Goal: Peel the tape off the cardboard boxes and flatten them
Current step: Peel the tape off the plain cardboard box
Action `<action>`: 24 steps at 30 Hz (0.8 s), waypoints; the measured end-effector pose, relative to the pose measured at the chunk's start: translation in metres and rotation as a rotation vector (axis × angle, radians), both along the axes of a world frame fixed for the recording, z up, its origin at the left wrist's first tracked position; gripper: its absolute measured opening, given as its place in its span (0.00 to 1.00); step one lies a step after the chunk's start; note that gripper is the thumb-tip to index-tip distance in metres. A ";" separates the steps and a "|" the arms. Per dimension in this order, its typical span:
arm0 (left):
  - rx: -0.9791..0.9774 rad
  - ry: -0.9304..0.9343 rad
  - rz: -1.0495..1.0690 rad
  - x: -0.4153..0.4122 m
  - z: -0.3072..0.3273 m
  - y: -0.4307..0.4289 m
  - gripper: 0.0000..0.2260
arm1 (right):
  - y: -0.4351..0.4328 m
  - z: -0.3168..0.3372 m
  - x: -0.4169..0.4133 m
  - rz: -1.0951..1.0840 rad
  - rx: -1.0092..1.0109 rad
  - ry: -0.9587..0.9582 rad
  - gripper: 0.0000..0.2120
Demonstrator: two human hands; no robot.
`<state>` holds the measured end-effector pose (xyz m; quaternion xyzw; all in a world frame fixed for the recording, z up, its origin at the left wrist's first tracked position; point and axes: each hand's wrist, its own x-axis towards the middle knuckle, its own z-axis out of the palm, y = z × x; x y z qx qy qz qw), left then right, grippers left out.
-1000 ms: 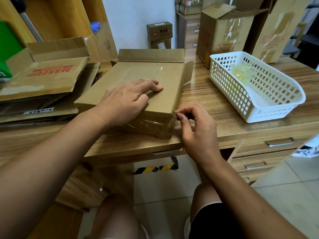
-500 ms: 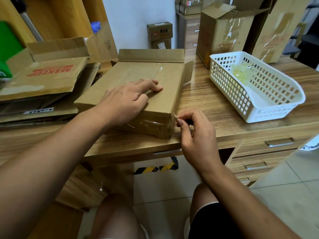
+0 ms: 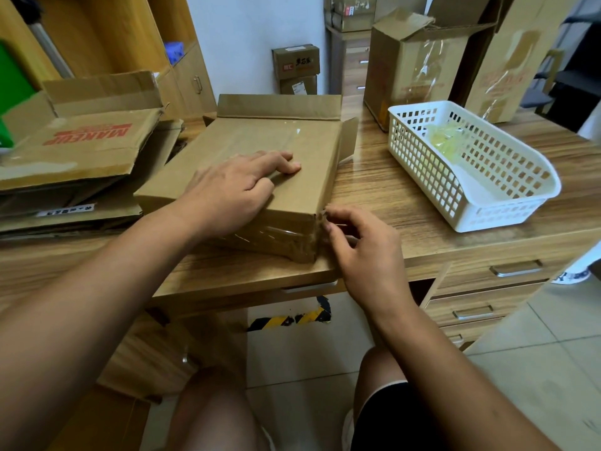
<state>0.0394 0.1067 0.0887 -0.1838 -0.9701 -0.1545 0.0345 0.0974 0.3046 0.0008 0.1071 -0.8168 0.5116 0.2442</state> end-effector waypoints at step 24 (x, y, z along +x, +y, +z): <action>-0.021 0.007 0.007 0.004 0.003 0.000 0.25 | 0.006 -0.008 0.009 0.021 0.108 0.058 0.04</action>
